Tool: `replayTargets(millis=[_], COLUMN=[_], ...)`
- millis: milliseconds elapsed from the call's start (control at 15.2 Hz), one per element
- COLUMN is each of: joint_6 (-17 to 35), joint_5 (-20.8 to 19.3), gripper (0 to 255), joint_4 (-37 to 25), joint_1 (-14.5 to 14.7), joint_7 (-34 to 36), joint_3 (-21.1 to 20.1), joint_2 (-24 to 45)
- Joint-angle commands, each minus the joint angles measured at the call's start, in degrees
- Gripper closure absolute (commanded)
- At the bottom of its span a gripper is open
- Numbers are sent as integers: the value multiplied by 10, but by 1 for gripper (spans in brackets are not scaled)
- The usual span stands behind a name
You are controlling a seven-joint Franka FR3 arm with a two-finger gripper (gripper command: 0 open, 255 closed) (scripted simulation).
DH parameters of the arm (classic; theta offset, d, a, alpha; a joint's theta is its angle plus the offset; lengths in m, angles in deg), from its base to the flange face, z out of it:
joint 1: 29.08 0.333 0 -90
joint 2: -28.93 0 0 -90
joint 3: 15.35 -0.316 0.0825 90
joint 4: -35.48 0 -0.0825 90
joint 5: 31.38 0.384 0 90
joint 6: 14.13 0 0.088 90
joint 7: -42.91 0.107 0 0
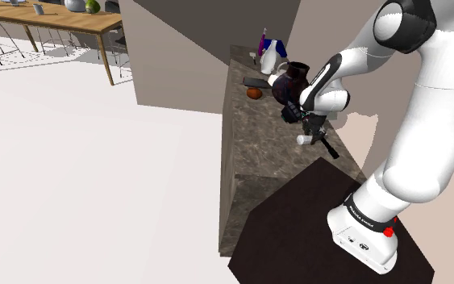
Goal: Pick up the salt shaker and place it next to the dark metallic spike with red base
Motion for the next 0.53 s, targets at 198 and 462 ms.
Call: replayTargets(millis=[198,462], joint_6=[-27,-55], joint_5=[-39,-81], gripper=[255,255], joint_4=[5,7], joint_1=[24,45], joint_7=[25,53], joint_3=[32,60], joint_2=[-36,-73])
